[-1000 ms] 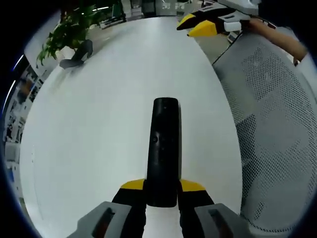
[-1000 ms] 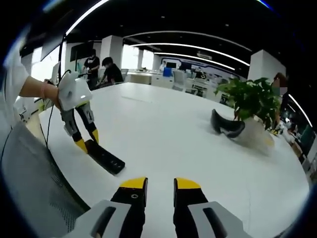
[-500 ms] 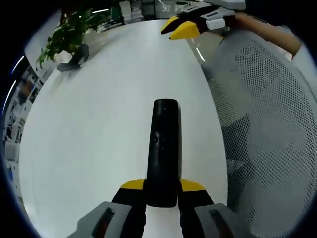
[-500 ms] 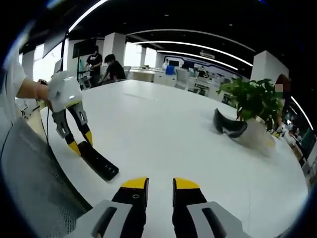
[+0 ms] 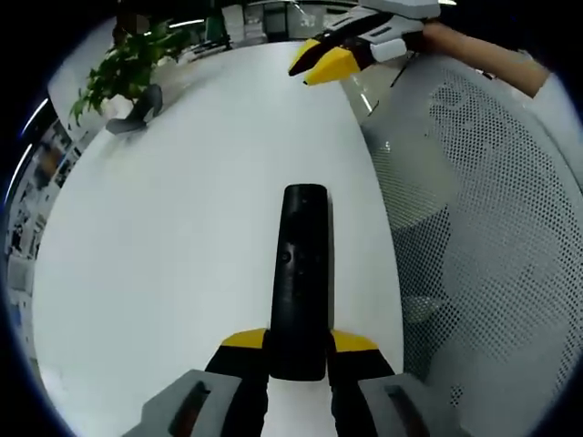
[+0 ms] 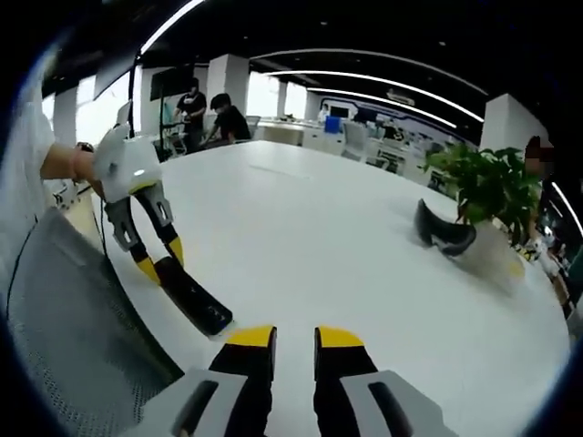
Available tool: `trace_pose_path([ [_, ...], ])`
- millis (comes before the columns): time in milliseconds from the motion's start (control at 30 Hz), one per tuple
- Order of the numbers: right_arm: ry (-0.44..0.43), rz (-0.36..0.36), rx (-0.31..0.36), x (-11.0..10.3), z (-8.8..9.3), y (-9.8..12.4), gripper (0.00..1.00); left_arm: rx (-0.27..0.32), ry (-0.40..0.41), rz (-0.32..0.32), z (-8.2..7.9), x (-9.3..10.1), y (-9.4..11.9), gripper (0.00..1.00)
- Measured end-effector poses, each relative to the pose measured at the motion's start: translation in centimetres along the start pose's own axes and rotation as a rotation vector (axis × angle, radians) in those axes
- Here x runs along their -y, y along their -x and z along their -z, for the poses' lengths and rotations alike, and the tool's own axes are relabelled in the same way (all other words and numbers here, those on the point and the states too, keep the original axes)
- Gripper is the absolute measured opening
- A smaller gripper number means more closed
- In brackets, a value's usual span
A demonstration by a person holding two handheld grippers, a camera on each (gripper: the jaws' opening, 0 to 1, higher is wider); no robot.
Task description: Press the specified remote control buttons in sequence, fully releasing each button before pressing the next.
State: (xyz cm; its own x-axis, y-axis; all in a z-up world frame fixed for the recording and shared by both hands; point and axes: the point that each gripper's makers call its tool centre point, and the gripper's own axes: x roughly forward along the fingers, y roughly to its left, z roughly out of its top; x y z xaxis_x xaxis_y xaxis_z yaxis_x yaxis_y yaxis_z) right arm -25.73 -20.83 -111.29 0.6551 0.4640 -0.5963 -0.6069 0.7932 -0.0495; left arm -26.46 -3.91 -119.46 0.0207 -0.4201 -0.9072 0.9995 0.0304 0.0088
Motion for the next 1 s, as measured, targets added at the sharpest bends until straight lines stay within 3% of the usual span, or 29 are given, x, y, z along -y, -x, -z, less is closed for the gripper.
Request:
trace_pose_path([
  [33, 0.014, -0.050, -0.016, -0.9, -0.1, -0.2, 0.10, 0.010, 0.001, -0.001, 0.1, 0.0, 0.0, 0.24],
  [167, 0.160, -0.131, -0.118, -3.1, 0.3, -1.0, 0.06, 0.061, 0.006, -0.002, 0.1, 0.0, 0.1, 0.24],
  [433, 0.324, -0.321, -0.223, -6.5, 0.5, -4.2, 0.00, 0.132, 0.007, 0.003, 0.1, 0.0, 0.1, 0.24],
  [633, 0.363, -0.369, -0.287, -6.8, 1.4, -6.0, 0.00, 0.135, 0.003, 0.004, 0.1, 0.0, 0.1, 0.24],
  [1000, 0.396, -0.423, -0.378, -7.1, 2.7, -7.0, 0.00, 0.143, -0.003, 0.009, 0.0, 0.1, 0.2, 0.24],
])
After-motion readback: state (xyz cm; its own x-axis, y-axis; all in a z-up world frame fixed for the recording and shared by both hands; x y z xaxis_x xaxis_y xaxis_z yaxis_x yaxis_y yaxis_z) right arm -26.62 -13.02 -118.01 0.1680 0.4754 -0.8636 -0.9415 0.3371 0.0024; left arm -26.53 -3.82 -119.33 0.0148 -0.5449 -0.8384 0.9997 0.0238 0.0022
